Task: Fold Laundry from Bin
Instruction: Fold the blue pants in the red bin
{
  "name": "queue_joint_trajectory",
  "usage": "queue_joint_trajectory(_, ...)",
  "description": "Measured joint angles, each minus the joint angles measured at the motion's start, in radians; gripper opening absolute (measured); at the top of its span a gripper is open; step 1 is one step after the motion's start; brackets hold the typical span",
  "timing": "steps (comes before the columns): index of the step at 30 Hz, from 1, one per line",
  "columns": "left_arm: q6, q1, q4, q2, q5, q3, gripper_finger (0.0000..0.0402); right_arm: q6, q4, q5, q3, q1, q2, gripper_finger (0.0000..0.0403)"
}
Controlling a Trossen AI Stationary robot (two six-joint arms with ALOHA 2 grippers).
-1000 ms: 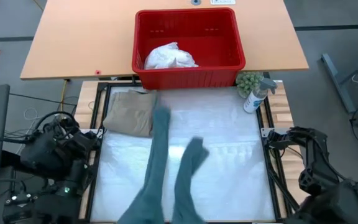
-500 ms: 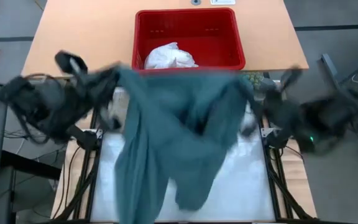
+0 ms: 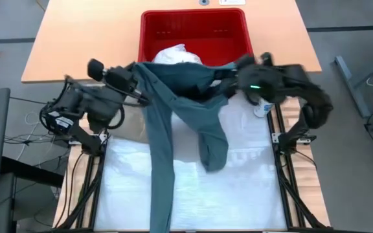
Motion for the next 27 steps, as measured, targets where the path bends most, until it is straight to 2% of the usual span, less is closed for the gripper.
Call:
queue_joint_trajectory(3,-0.390,0.065,-0.354,0.010,0.146,-0.001,0.0000,0.014,-0.071,-0.059,-0.001,-0.049,0.079,0.0023)
queue_joint_trajectory(4,-0.478,0.086,-0.404,0.011,0.179,-0.019,0.0000,0.008,-0.075,-0.083,-0.001,-0.057,0.103,0.0023)
queue_joint_trajectory(8,-0.481,0.144,-0.357,-0.035,0.312,-0.184,0.0000,-0.092,-0.029,-0.169,0.000,-0.081,0.215,0.0023)
queue_joint_trajectory(11,-0.557,0.183,-0.396,-0.069,0.336,-0.294,0.0000,-0.204,0.021,-0.182,-0.001,-0.097,0.309,0.0023)
queue_joint_trajectory(13,-0.548,0.208,-0.395,-0.100,0.358,-0.381,0.0000,-0.284,0.052,-0.182,-0.002,-0.109,0.357,0.0023)
queue_joint_trajectory(17,-0.539,0.270,-0.397,-0.158,0.367,-0.511,0.0000,-0.414,0.114,-0.181,-0.002,-0.146,0.414,0.0023)
queue_joint_trajectory(19,-0.567,0.310,-0.396,-0.190,0.405,-0.547,0.0000,-0.447,0.137,-0.180,-0.002,-0.164,0.429,0.0023)
queue_joint_trajectory(22,-0.633,0.348,-0.399,-0.231,0.586,-0.568,0.0000,-0.449,0.146,-0.183,-0.002,-0.163,0.422,0.0023)
queue_joint_trajectory(27,-0.665,0.323,-0.314,-0.272,0.932,-0.570,0.0000,-0.445,0.112,-0.282,-0.001,-0.109,0.333,0.0023)
